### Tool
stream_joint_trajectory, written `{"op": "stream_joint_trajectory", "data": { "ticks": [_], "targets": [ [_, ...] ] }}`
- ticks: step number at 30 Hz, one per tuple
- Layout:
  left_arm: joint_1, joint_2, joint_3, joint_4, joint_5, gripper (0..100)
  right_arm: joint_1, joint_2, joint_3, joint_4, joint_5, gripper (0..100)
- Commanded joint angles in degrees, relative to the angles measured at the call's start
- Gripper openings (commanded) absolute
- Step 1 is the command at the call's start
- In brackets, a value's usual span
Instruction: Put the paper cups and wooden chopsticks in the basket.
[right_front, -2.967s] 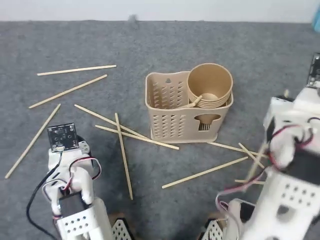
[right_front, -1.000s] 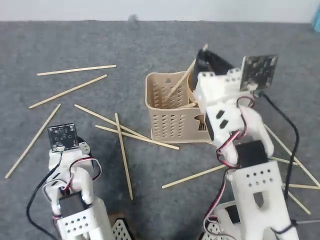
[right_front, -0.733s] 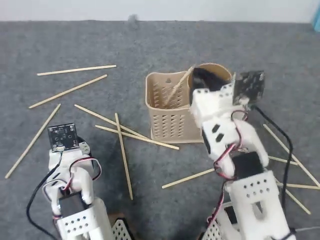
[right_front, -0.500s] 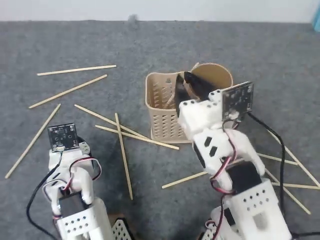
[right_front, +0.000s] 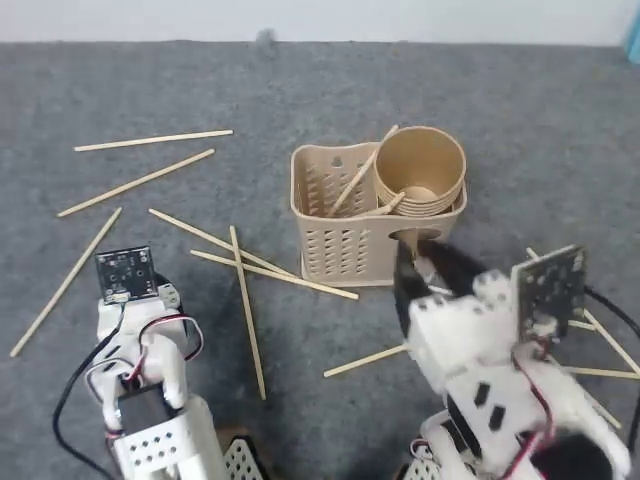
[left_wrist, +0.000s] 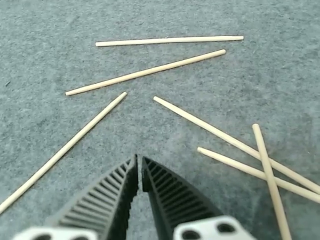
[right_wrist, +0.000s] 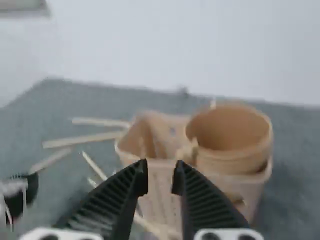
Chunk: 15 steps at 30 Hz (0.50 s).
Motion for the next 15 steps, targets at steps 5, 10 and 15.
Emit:
{"op": "stream_joint_trajectory", "data": {
  "ticks": [5,10,15],
  "targets": [
    [-0.4,0.5,-2.1,0.2,-1.0,1,15.6,-5.8,1.1,17.9,4.5,0.8],
    [-3.6,0.6,-3.9,1.3,-7.6,1,23.3,-5.9,13.2,16.5,14.7,0.8],
    [-9.7,0.6,-10.8,7.4,-15.6,5,27.5,-5.9,16.7,16.2,23.5,0.8]
  ]
}}
